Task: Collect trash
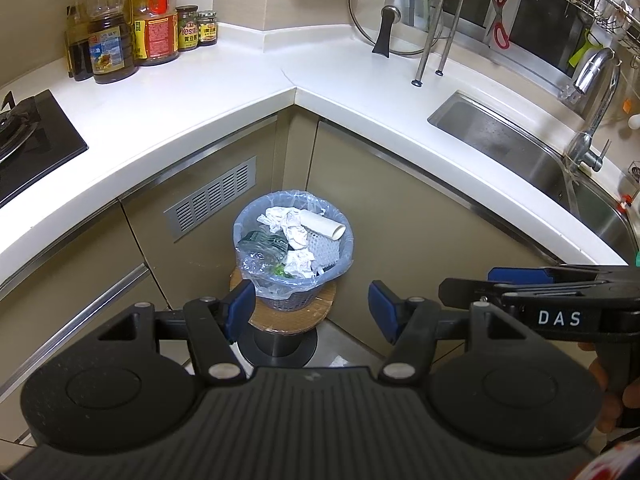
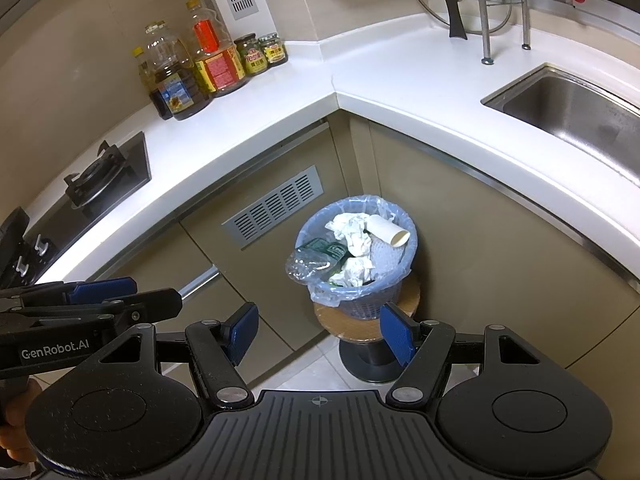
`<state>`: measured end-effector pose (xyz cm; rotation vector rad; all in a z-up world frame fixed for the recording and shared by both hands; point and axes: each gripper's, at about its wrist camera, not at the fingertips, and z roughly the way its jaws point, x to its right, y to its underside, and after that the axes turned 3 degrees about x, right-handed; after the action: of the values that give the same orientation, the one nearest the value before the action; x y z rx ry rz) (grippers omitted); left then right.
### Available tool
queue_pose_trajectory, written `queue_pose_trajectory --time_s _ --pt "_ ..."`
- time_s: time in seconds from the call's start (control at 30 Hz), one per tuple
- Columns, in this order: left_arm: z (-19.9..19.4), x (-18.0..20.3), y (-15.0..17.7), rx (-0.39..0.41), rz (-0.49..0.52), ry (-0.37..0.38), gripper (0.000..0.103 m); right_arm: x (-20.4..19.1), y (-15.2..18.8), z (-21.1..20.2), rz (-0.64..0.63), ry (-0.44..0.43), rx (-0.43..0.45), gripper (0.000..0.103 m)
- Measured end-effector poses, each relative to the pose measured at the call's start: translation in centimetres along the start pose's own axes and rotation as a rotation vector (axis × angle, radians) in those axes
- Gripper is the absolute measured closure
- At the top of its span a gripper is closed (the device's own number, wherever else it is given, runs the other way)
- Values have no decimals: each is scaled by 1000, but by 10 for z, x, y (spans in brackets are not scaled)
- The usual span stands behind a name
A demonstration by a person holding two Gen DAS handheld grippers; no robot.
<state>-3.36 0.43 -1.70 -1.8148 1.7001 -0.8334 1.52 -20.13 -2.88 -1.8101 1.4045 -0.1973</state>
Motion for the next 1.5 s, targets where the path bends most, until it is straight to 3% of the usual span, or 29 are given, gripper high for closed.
queue_pose_trajectory --time_s 1.5 --pt "12 -6 -6 -14 7 18 43 2 -7 13 8 9 -8 35"
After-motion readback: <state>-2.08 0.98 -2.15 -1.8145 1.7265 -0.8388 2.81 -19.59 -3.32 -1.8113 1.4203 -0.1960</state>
